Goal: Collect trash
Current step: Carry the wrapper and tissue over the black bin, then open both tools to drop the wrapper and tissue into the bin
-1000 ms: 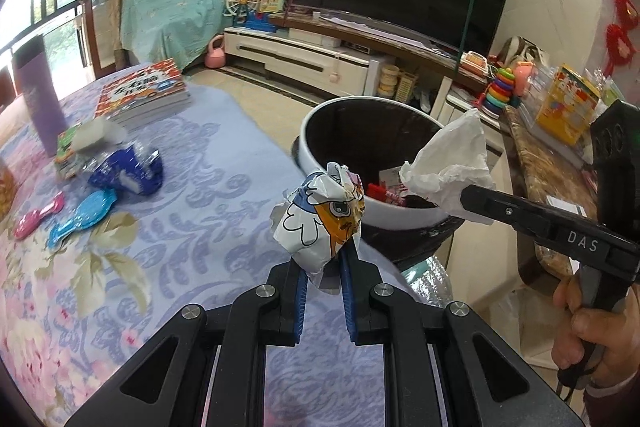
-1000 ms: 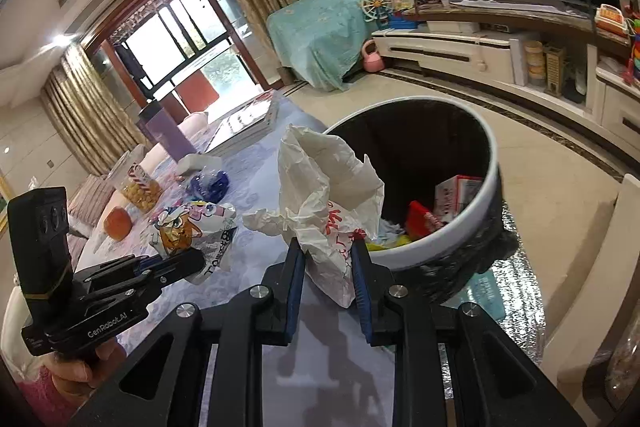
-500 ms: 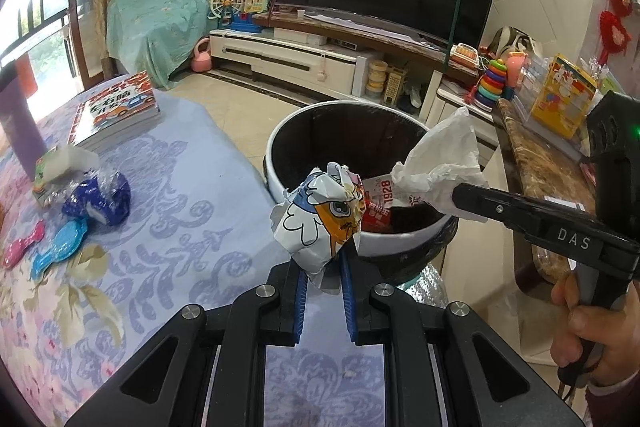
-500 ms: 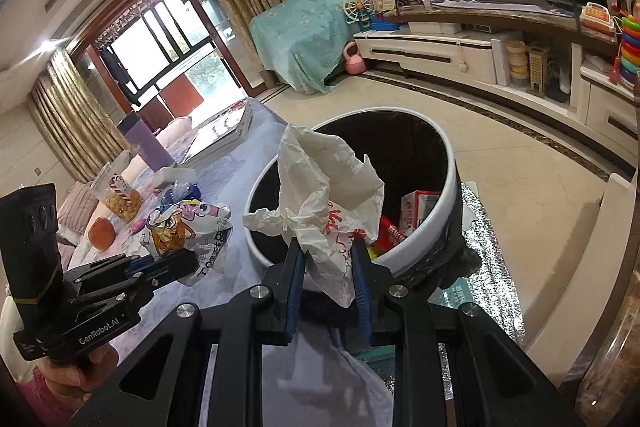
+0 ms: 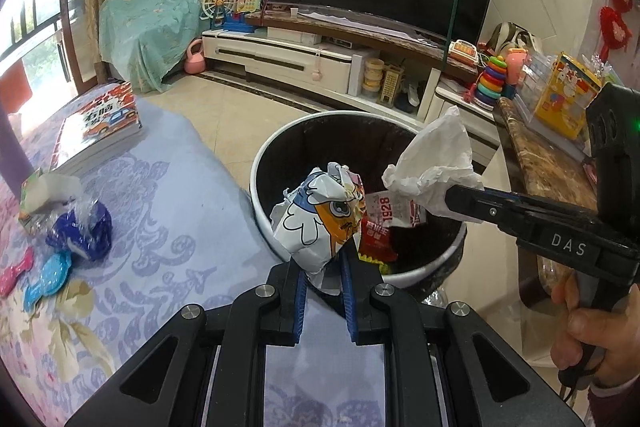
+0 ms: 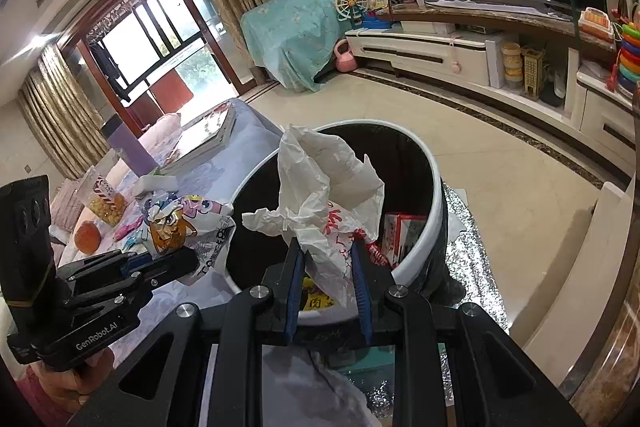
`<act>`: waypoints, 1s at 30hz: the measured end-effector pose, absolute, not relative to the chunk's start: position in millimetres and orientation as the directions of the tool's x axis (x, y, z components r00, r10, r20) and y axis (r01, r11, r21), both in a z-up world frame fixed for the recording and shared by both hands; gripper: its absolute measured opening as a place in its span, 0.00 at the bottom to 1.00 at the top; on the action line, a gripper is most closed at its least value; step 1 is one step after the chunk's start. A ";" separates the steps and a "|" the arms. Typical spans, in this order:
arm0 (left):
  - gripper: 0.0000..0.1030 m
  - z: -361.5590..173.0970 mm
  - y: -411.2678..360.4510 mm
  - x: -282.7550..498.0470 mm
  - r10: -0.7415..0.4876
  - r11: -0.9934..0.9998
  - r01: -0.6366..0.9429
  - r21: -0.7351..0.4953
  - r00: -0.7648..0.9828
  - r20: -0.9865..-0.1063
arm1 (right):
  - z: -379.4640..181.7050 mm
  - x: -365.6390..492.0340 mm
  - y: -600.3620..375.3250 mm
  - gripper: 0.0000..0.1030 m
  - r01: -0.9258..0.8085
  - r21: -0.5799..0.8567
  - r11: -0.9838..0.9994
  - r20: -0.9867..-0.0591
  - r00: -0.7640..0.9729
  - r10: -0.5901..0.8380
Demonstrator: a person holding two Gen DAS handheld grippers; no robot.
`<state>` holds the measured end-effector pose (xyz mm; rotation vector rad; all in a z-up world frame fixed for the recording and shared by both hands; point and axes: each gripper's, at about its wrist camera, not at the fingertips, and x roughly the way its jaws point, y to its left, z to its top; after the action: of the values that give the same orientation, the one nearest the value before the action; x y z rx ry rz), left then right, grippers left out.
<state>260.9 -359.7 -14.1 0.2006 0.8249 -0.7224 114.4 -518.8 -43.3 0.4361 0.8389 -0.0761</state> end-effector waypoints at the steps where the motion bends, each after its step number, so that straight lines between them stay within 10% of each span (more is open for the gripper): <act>1: 0.14 -14.3 -360.7 262.0 -0.507 0.746 0.657 -0.106 0.458 -0.730 | -43.5 116.1 -519.2 0.23 0.236 0.341 0.910 -0.736 0.669 0.103; 22: 0.15 -27.7 -396.1 297.8 -0.498 0.727 0.678 -0.108 0.412 -0.763 | -47.4 148.6 -537.8 0.23 0.252 0.292 0.922 -0.783 0.617 0.080; 30: 0.35 -29.7 -400.3 302.9 -0.490 0.729 0.676 -0.108 0.405 -0.772 | -47.3 155.0 -541.4 0.40 0.253 0.264 0.931 -0.797 0.601 0.062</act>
<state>302.9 -400.3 -29.7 0.2362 0.8865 -0.7441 155.0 -541.4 -47.3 0.3710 0.9250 -0.1135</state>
